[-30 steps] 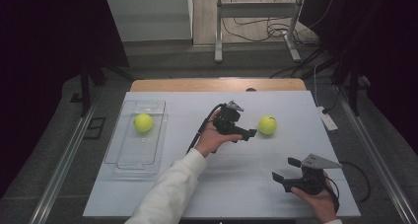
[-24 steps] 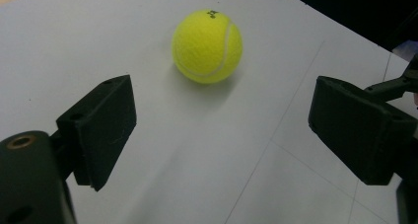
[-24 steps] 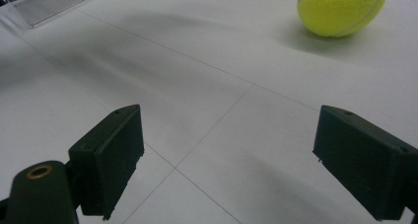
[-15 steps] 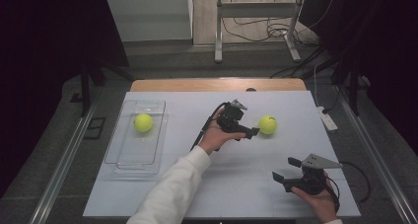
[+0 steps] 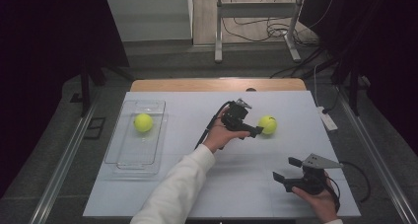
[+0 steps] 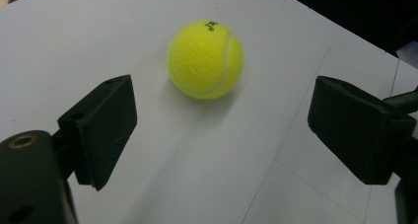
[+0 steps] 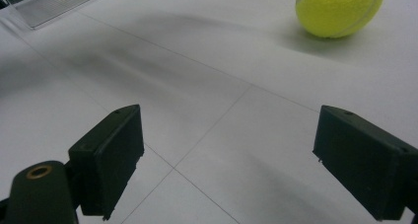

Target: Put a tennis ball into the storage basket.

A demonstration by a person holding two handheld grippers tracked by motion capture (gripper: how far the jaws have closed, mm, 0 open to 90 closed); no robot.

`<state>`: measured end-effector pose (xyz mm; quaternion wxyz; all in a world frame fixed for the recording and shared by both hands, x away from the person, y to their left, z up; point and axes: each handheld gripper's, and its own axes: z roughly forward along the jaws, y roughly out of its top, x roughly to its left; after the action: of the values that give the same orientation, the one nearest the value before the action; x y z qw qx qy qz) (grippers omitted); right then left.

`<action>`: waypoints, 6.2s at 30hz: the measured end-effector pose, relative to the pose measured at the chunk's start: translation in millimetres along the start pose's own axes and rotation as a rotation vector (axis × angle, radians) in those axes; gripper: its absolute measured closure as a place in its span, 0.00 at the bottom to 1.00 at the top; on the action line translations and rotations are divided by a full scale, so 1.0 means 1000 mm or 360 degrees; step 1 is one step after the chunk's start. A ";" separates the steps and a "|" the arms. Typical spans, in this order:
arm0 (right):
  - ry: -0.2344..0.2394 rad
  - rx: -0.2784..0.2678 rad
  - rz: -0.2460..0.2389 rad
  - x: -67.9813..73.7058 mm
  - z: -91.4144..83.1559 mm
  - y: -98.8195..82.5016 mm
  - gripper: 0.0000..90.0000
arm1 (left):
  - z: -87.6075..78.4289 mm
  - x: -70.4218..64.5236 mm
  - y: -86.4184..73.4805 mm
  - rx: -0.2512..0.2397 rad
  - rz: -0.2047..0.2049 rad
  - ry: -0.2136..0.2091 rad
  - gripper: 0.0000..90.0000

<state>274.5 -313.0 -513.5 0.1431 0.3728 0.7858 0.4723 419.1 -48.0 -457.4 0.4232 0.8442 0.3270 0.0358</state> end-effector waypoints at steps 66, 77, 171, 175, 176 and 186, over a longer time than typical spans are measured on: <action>0.0008 -0.0006 -0.0001 -0.001 -0.001 0.000 0.13 | 0.044 0.007 0.015 0.0079 -0.0028 -0.0007 0.14; 0.0010 -0.0008 -0.0001 -0.001 -0.001 0.000 0.13 | 0.050 0.008 0.016 0.0092 -0.0040 -0.0003 0.14; -0.0003 -0.0026 0.0015 -0.007 -0.007 -0.001 0.13 | 0.096 0.009 0.024 0.0191 -0.0030 0.0015 0.30; -0.0003 -0.0027 0.0013 -0.007 -0.007 -0.001 0.13 | 0.095 0.007 0.024 0.0196 -0.0004 0.0029 0.30; -0.0004 -0.0028 0.0012 -0.008 -0.007 -0.001 0.13 | 0.095 0.007 0.025 0.0195 0.0002 0.0030 0.30; -0.0004 -0.0027 0.0012 -0.007 -0.006 -0.001 0.13 | 0.086 0.008 0.025 0.0176 0.0000 -0.0001 0.30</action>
<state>275.3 -322.5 -512.3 0.1454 0.3750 0.7803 0.4789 467.9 -113.8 -495.8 0.3761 0.8663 0.3284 0.0173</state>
